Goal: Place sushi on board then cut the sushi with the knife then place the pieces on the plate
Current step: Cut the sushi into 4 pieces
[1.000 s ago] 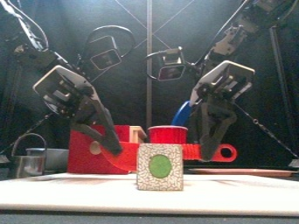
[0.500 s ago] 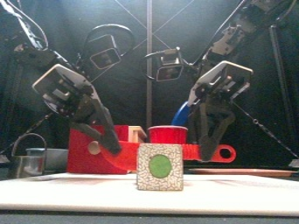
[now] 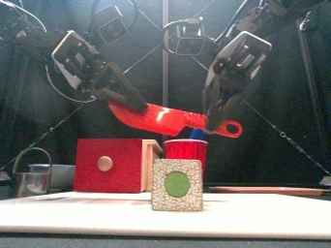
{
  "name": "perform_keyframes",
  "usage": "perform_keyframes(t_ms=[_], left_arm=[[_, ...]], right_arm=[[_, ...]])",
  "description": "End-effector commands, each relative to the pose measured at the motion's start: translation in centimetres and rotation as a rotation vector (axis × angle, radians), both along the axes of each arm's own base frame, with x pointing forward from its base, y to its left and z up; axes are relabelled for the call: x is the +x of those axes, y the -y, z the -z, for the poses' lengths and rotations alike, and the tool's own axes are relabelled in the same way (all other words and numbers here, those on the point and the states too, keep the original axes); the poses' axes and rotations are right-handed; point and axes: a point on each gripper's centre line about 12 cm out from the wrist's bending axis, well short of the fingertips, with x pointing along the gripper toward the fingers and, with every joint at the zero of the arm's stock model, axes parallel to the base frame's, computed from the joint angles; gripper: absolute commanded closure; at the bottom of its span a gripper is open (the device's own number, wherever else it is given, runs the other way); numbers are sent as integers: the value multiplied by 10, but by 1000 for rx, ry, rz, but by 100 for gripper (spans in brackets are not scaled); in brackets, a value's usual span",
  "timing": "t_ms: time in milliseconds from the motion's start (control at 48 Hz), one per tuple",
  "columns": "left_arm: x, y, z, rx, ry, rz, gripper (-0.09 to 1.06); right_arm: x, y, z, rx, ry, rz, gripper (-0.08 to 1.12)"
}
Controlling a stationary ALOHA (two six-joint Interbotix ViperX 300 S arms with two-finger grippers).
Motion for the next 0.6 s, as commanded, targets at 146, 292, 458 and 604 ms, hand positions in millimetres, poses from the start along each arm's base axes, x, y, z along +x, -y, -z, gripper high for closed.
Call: perform_keyframes(t_ms=[146,292,458,604], left_arm=[[1,-1,-31,57,157,17,11],[-5,-4,-33,29,179,-17,12],[-8,-4,-31,27,205,-22,12],[-8,-4,-31,40,223,-15,12]], right_arm=[[-17,-2,-10,56,-15,27,69],[-48,-7,-16,286,-125,185,69],[-93,-9,-18,509,-197,450,69],[-128,-11,-20,722,-192,759,68]])
